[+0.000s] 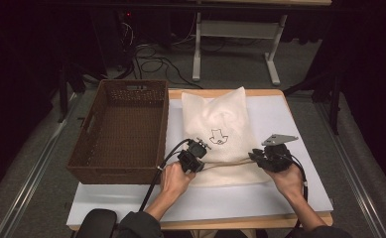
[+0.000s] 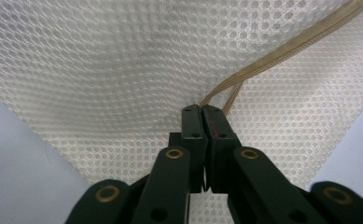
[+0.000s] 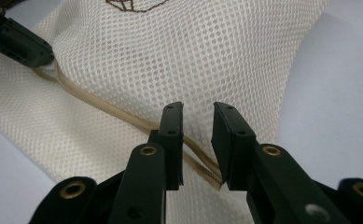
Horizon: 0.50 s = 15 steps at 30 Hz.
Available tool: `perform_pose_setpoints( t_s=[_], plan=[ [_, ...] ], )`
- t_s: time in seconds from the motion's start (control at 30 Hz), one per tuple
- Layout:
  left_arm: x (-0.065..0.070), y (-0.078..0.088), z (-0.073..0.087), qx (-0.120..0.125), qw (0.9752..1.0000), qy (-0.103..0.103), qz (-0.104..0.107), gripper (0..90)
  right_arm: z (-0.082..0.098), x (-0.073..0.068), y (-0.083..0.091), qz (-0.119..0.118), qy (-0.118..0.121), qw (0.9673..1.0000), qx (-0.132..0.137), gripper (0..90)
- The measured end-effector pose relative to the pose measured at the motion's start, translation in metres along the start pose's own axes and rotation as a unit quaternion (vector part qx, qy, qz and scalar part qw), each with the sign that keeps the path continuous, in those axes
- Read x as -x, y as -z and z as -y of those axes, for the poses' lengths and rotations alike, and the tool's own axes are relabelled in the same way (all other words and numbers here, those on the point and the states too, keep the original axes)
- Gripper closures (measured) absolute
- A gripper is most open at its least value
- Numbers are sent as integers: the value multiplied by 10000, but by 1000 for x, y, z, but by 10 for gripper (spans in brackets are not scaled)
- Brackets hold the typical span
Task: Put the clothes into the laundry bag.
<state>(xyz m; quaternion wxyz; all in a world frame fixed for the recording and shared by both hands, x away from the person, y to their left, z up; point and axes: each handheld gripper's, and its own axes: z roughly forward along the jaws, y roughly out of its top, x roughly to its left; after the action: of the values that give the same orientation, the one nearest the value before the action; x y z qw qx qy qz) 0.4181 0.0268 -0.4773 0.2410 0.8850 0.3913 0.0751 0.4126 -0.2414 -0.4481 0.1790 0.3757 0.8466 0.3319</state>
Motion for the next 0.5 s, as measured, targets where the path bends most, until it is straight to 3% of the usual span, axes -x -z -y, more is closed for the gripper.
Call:
perform_pose_setpoints(
  t_s=[0.27, 0.5],
  plan=[
    [3, 13, 4, 64, 9999, -110, 10, 887, 2, -1, -16, 1, 22, 9996, -288, 847],
    [4, 17, 7, -93, 9998, -149, 52, 882, 11, 3, -23, -48, -63, 9988, -484, 866]
  ],
)
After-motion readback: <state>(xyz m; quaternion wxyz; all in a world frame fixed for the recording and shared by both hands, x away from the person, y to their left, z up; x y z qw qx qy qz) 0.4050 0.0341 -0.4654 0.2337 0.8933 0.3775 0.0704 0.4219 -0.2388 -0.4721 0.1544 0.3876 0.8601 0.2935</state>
